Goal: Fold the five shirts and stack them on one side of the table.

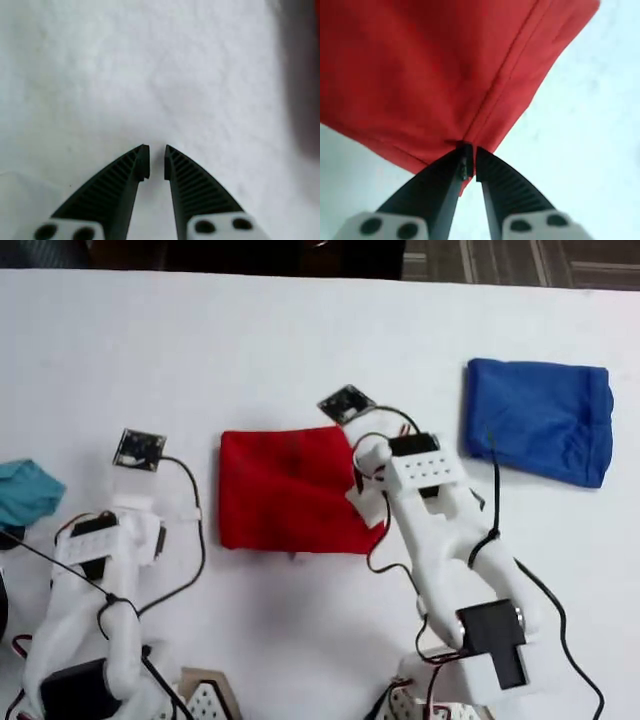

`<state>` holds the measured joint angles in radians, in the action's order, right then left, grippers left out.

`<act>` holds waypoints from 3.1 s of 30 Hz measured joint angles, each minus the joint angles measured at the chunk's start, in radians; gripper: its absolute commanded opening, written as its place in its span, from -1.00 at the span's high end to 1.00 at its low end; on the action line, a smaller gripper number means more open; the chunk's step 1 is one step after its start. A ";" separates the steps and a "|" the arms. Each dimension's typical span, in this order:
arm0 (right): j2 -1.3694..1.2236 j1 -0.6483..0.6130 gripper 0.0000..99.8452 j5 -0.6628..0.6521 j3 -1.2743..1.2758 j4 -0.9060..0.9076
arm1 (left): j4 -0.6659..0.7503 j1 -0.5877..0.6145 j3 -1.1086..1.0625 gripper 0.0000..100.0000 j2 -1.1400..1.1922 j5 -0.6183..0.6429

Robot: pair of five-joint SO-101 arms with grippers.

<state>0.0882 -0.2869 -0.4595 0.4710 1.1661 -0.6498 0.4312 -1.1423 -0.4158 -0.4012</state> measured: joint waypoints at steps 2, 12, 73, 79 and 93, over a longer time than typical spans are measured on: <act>0.034 -0.006 0.79 0.028 -0.051 0.032 | 0.000 0.000 0.000 0.85 0.000 0.000; -0.091 -0.084 0.30 0.400 -0.232 0.051 | 0.015 -0.003 0.000 0.85 0.000 0.038; -0.525 0.523 0.96 -0.333 -1.287 0.578 | 0.018 -0.002 0.000 0.85 0.000 0.046; -0.594 0.646 0.96 -0.368 -1.467 0.559 | 0.018 0.000 0.000 0.85 0.000 0.046; -1.036 0.795 0.95 -0.445 -1.715 0.255 | 0.018 0.000 0.000 0.85 0.000 0.046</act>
<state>-0.9475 0.5079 -0.9045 -1.2444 1.4208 -0.6314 0.4312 -1.1423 -0.4158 -0.3552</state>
